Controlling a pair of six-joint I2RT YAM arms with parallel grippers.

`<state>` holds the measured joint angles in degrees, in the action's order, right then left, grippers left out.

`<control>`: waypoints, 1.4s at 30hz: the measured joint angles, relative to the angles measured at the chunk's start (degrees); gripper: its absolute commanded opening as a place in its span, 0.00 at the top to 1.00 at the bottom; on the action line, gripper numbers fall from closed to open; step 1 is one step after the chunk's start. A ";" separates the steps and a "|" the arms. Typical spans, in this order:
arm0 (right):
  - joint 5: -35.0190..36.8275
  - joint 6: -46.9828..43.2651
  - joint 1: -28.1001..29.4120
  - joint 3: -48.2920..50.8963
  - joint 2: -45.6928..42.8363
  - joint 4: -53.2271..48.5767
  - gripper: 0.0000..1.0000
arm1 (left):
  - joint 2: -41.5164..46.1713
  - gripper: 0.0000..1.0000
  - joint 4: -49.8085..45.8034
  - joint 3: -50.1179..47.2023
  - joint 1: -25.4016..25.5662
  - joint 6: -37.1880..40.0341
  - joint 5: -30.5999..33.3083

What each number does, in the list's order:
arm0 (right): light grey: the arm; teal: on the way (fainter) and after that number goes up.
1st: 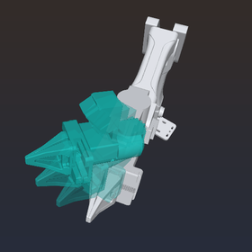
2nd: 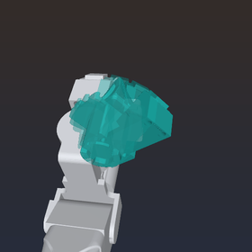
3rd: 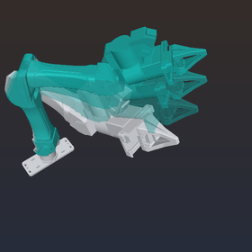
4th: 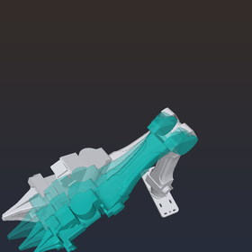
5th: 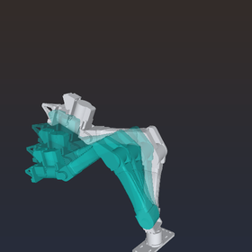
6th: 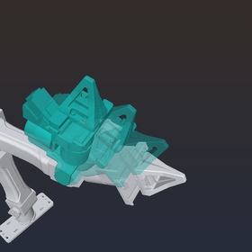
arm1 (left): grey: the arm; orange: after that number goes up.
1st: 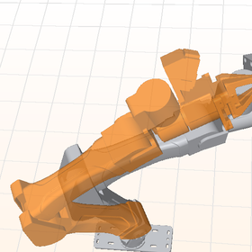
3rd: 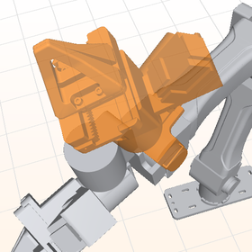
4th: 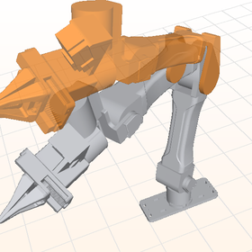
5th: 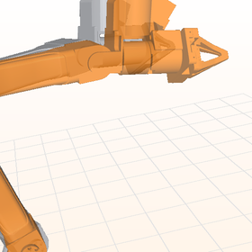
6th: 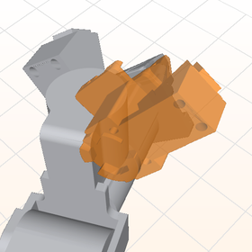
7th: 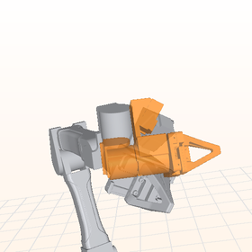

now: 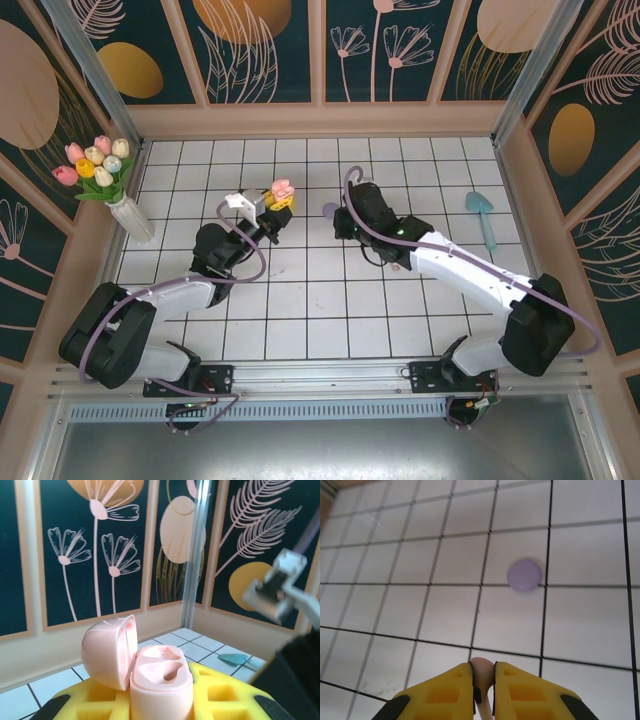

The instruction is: Insert the wireless bluetooth earbuds into the charging case

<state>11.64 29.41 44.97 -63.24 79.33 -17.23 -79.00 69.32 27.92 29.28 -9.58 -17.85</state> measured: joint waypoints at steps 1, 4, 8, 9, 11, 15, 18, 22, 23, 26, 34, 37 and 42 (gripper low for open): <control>-0.11 -0.37 -0.04 -0.48 -0.46 0.44 0.85 | 0.00 1.00 -0.15 0.00 0.00 0.37 -0.66; -0.61 -1.70 -0.31 -2.25 -1.84 1.90 0.85 | -0.02 1.00 -0.55 0.00 0.00 1.31 -3.02; -1.18 -3.67 -0.44 -4.79 -2.93 4.26 0.85 | -0.70 1.00 -0.90 0.59 0.00 2.51 -5.99; -1.27 -4.11 -0.48 -5.18 -3.15 4.90 0.85 | -0.92 1.00 -1.05 0.85 0.00 2.73 -6.49; -1.70 -5.18 -0.52 -6.05 -3.65 6.43 0.85 | -1.42 1.00 -1.09 1.46 0.00 3.32 -7.78; -3.19 -6.67 -0.63 -6.93 -4.55 9.90 0.84 | -2.05 1.00 -1.09 2.34 0.00 4.07 -9.35; -4.90 -7.39 -0.63 -6.99 -5.01 12.66 0.84 | -2.75 1.00 -1.01 2.95 0.00 4.59 -10.27; -7.50 -8.13 -0.63 -6.93 -5.05 16.02 0.84 | -3.85 1.00 -0.39 3.43 0.02 5.35 -10.71; -7.98 -8.15 -0.63 -6.67 -5.16 17.22 0.84 | -4.17 1.00 0.04 3.58 0.07 5.62 -10.71; -9.92 -8.37 -0.63 -5.03 -6.10 20.37 0.84 | -4.83 1.00 0.98 4.00 0.11 6.47 -10.69; -14.62 -9.46 -0.63 -1.16 -7.72 26.73 0.84 | -6.19 1.00 1.66 7.39 0.11 7.67 -10.67; -16.20 -9.75 -0.63 0.31 -7.87 28.92 0.84 | -6.56 1.00 2.10 8.61 0.11 7.91 -10.67; -18.08 -10.73 -0.61 1.86 -7.93 31.23 0.84 | -6.93 1.00 2.19 10.05 0.20 8.07 -10.71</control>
<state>-6.44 18.68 44.36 -61.39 71.40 14.00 -85.93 71.50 37.98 29.47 -1.52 -28.56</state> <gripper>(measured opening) 0.159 0.233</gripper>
